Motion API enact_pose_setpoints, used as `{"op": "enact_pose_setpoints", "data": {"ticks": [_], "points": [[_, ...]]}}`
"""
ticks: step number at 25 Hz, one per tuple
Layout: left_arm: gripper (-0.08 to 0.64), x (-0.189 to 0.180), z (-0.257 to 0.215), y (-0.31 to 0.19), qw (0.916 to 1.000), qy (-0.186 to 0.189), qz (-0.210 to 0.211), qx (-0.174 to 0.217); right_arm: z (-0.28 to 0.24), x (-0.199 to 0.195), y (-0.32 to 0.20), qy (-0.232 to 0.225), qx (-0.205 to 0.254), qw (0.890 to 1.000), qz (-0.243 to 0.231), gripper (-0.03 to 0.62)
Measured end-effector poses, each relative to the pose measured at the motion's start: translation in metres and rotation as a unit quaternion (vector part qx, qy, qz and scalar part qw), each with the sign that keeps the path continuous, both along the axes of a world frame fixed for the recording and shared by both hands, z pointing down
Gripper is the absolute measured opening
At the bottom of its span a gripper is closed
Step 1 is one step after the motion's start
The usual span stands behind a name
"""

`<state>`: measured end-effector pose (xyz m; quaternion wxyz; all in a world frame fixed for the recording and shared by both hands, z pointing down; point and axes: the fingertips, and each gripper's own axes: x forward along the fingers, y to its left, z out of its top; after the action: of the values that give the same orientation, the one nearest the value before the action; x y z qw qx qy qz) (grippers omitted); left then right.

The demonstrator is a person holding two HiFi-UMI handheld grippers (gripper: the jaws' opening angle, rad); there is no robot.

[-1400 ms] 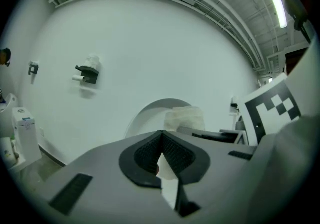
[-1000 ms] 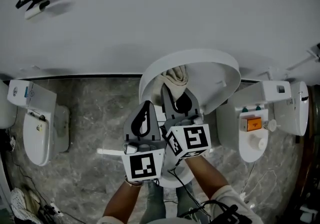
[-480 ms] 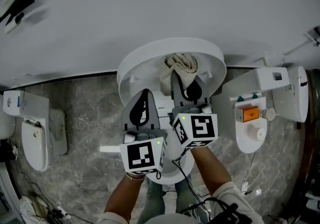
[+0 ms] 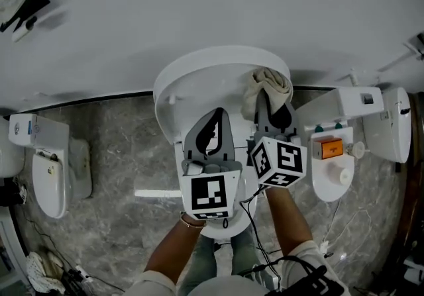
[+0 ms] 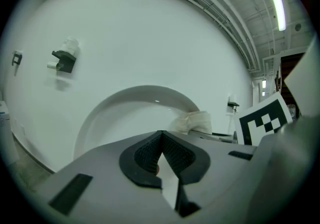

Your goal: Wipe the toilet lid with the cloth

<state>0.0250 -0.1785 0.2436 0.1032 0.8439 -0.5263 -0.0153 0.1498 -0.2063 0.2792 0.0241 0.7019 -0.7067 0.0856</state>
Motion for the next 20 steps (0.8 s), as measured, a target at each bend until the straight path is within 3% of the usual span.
{"op": "enact_pose_setpoints", "data": {"ticks": [6,10,20], "points": [[0.012,-0.042,0.007,0.01,0.9995,-0.004,-0.03,0.0,-0.004,-0.037,0.017,-0.022,0.014,0.999,-0.027,0.101],[0.011,-0.075,0.014,0.018,0.9987,-0.009,-0.05,-0.008,-0.004,-0.087,0.026,-0.018,0.021,0.997,-0.07,0.101],[0.012,-0.13,0.024,0.037,0.9957,-0.025,-0.089,-0.011,0.013,-0.155,0.042,-0.009,0.011,0.993,-0.115,0.101]]}}
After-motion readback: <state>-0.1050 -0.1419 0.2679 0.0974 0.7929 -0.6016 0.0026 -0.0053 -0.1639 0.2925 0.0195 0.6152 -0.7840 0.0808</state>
